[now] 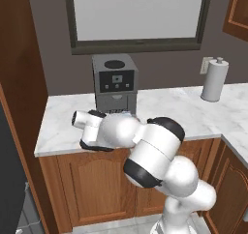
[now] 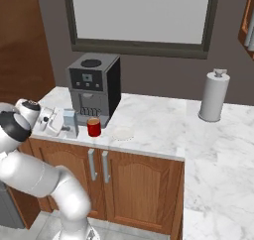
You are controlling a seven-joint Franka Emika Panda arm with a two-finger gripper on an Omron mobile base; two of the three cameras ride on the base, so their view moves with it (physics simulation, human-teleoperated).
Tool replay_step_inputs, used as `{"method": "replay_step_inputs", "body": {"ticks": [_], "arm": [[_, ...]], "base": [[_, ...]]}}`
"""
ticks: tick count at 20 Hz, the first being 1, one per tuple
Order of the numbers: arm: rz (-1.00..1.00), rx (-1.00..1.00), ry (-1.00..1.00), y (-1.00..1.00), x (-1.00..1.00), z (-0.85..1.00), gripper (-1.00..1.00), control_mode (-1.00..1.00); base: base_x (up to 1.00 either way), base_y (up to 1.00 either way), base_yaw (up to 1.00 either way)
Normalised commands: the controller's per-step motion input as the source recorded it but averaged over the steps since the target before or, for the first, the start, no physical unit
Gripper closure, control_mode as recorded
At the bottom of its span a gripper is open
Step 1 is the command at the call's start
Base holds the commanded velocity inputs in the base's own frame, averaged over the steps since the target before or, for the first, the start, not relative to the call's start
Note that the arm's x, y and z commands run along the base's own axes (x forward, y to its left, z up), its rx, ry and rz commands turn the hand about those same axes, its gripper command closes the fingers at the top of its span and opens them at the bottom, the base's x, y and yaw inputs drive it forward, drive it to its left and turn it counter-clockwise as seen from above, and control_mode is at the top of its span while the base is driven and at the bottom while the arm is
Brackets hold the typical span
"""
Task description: Take a sugar cube from the saucer and place it inside the coffee. Then, grab milk from the fridge and place it next to the coffee on the counter to sweeten the coffee.
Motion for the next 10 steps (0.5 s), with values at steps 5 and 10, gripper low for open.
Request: {"method": "replay_step_inputs", "body": {"ticks": [5, 10], "arm": [[0.00, -0.02, 0.00, 0.15, 0.21, -0.25, 1.00, -1.00], [0.00, -0.01, 0.00, 0.11, 0.25, -0.25, 1.00, -1.00]], "base": [[0.00, 0.00, 0.00], [0.00, 0.00, 0.00]]}}
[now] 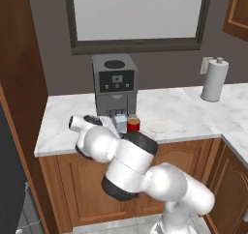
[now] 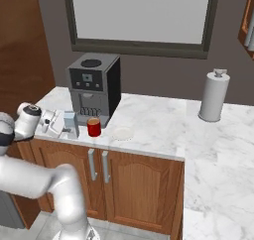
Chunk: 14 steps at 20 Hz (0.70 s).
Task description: Take a sugar cube from the saucer and place it inside the coffee. Then, grab milk from the fridge and place it next to the coffee on the counter to sweeten the coffee.
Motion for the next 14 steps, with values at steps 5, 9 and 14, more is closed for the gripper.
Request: {"method": "replay_step_inputs", "body": {"ticks": [5, 9, 14], "arm": [[0.00, -0.01, -0.03, 0.06, 0.20, -0.25, 1.00, -1.00], [0.00, -0.02, -0.09, 0.00, 0.10, -0.22, 1.00, -1.00], [0.00, 0.00, -0.14, 0.00, 0.19, -0.19, 1.00, -1.00]], "base": [[0.00, 0.00, 0.00], [0.00, 0.00, 0.00], [0.00, 0.00, 0.00]]}}
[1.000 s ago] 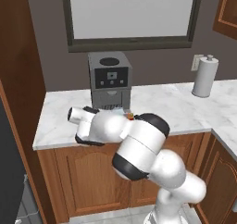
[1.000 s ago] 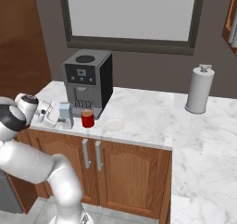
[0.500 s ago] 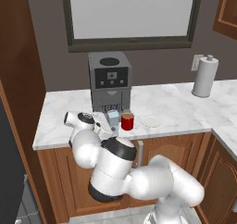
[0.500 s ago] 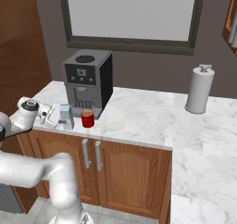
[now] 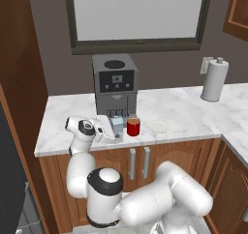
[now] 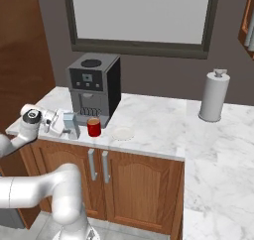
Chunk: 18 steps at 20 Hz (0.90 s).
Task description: Take a sugar cube from the saucer and place it inside the coffee. Then, grab milk from the fridge and place it next to the coffee on the counter to sweeten the coffee.
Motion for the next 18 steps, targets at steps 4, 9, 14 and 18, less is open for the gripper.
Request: {"method": "replay_step_inputs", "body": {"ticks": [4, 9, 14, 18], "arm": [[0.01, 0.00, -0.09, -0.01, 0.20, -0.15, 1.00, -1.00], [0.06, 0.00, -0.03, -0.09, 0.04, -0.11, 1.00, -1.00], [0.09, 0.00, 0.00, 0.00, 0.00, -0.28, 1.00, -1.00], [0.08, 0.00, 0.00, 0.00, 0.00, -0.28, -1.00, -1.00]], "base": [[0.00, 0.00, 0.00], [0.00, 0.00, 0.00], [0.00, 0.00, 0.00], [0.00, 0.00, 0.00]]}}
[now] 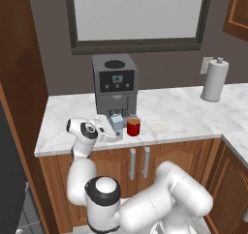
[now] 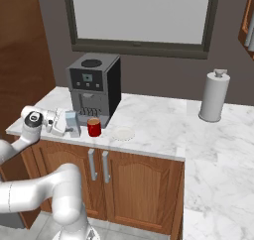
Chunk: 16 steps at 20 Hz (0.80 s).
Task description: Take a sugar cube from the saucer and place it inside the coffee. Then, grab milk from the fridge and place it next to the coffee on the counter to sweeten the coffee.
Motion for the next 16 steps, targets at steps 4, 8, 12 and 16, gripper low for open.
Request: {"method": "replay_step_inputs", "body": {"ticks": [4, 8, 12, 16], "arm": [[0.08, 0.00, -0.01, 0.00, 0.00, -0.07, -1.00, -1.00], [0.08, 0.00, 0.00, 0.00, 0.00, -0.01, -1.00, -1.00], [0.07, 0.00, -0.03, 0.00, 0.00, 0.02, -1.00, -1.00], [0.04, 0.00, -0.03, 0.03, -0.01, 0.07, -1.00, -1.00]], "base": [[0.00, 0.00, 0.00], [0.00, 0.00, 0.00], [0.00, 0.00, 0.00], [0.00, 0.00, 0.00]]}}
